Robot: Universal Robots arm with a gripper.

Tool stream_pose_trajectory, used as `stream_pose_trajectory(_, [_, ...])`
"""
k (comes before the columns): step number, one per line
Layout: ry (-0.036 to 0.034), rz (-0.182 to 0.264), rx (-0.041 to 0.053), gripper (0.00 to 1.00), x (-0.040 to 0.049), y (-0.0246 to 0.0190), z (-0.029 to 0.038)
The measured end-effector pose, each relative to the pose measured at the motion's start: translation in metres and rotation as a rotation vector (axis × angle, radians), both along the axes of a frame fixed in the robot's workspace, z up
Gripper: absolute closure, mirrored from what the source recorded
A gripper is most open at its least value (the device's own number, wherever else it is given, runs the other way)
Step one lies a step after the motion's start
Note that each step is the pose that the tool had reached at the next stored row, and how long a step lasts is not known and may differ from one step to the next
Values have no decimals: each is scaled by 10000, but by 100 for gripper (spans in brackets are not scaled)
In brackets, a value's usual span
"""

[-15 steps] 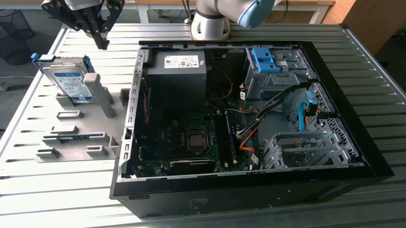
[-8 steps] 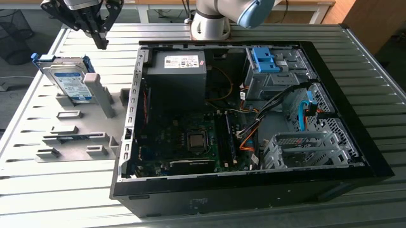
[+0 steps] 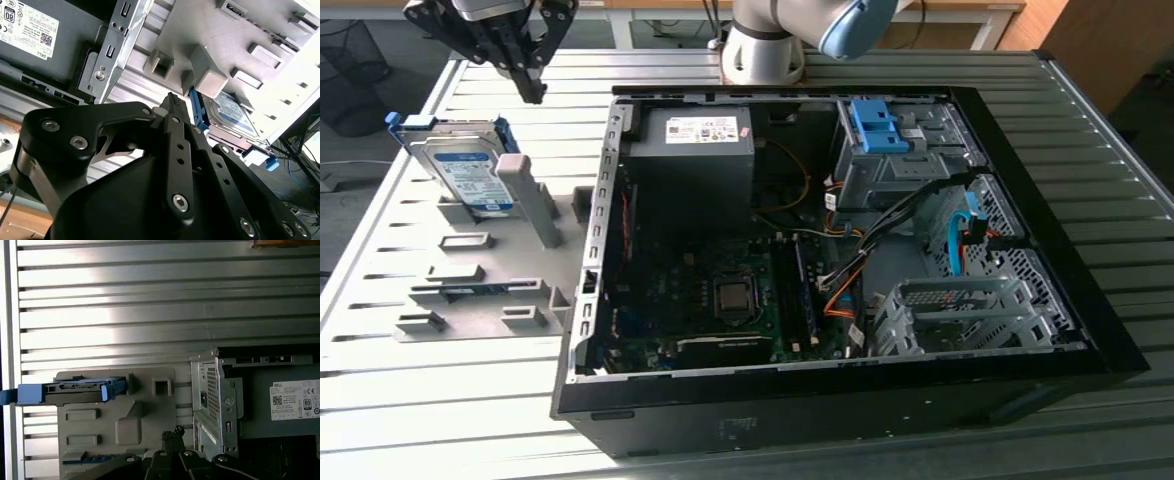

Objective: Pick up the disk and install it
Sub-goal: 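Reach for the disk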

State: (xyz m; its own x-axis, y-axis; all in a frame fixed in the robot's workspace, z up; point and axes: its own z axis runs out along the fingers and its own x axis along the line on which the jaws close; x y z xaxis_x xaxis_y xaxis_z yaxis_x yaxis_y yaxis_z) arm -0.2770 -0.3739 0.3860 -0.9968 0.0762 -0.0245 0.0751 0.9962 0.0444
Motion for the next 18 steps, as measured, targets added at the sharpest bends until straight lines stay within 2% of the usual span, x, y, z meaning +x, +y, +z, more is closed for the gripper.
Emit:
stream_pose_trajectory(4, [-1,-1,0,89,-47,22,-2])
stream_pose_trajectory(10, [1,0,-1,89,-249,105,-5])
stream_pose_trajectory(18, [-1,0,0,89,-427,152,-15])
